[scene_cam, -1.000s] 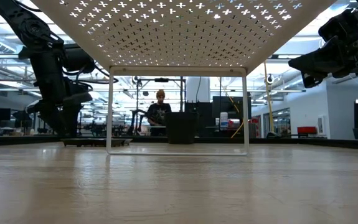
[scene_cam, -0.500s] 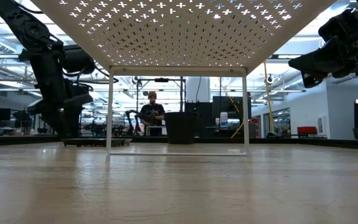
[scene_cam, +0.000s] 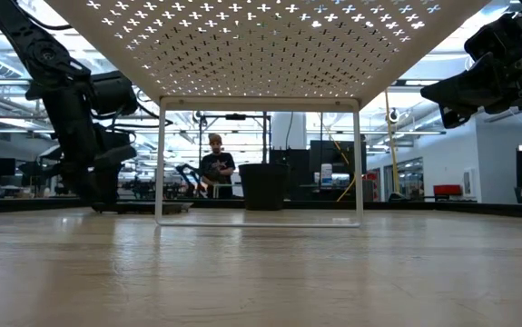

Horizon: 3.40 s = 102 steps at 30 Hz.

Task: Pick & Place Mini shaped plates
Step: Stack the square plate on top of the square plate on the shelf

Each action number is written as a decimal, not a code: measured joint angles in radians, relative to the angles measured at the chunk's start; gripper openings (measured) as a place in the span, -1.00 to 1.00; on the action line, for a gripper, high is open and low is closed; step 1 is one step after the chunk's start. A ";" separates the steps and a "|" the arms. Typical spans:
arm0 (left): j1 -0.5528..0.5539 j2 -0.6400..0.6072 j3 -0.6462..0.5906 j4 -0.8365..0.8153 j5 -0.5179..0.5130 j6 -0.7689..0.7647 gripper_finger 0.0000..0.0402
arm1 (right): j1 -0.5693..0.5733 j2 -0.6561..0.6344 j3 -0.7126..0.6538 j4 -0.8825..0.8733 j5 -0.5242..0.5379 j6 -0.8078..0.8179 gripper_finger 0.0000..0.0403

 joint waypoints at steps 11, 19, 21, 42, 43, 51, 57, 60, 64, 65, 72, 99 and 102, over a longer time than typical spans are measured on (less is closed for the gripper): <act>0.000 0.000 0.000 0.003 0.002 -0.002 -0.34 | 0.000 0.000 0.000 0.000 0.000 0.000 -1.00; 0.000 -0.001 0.000 0.004 0.028 -0.003 -0.80 | 0.000 0.000 0.000 0.000 0.000 0.000 -1.00; 0.000 -0.010 0.000 0.001 0.030 -0.003 -0.90 | 0.000 0.000 0.000 0.000 0.000 0.000 -1.00; -0.095 -0.366 -0.001 -0.086 0.044 -0.008 -0.95 | 0.000 0.000 0.000 0.000 0.000 0.000 -1.00; -0.113 -0.382 -0.001 -0.079 0.044 -0.014 -0.97 | 0.000 0.000 0.000 0.000 0.000 0.000 -1.00; -0.303 -0.438 -0.001 0.211 0.046 0.008 -0.97 | 0.000 0.000 0.000 0.000 0.000 0.000 -1.00; -0.459 -0.437 -0.001 0.440 0.120 0.013 -0.95 | 0.000 0.000 0.000 0.000 0.000 0.000 -1.00; -0.547 -0.437 0.001 0.519 0.122 0.008 -0.98 | 0.000 0.000 0.000 0.000 0.000 0.000 -1.00; -0.667 -0.421 0.043 0.511 0.096 0.047 -0.97 | 0.000 0.000 0.000 0.000 0.000 0.000 -1.00; -0.695 -0.410 0.061 0.500 0.079 0.058 -0.98 | 0.000 0.000 0.000 0.000 0.000 0.000 -1.00; -0.856 -0.232 0.274 0.308 -0.123 0.101 -0.98 | 0.000 0.000 0.000 0.000 0.000 0.000 -1.00; -0.911 0.206 0.663 -0.094 -0.150 0.112 -0.98 | 0.000 0.000 0.000 0.000 0.000 0.000 -1.00; -0.912 0.206 0.663 -0.093 -0.150 0.115 -0.90 | 0.000 0.000 0.000 0.000 0.000 0.000 -1.00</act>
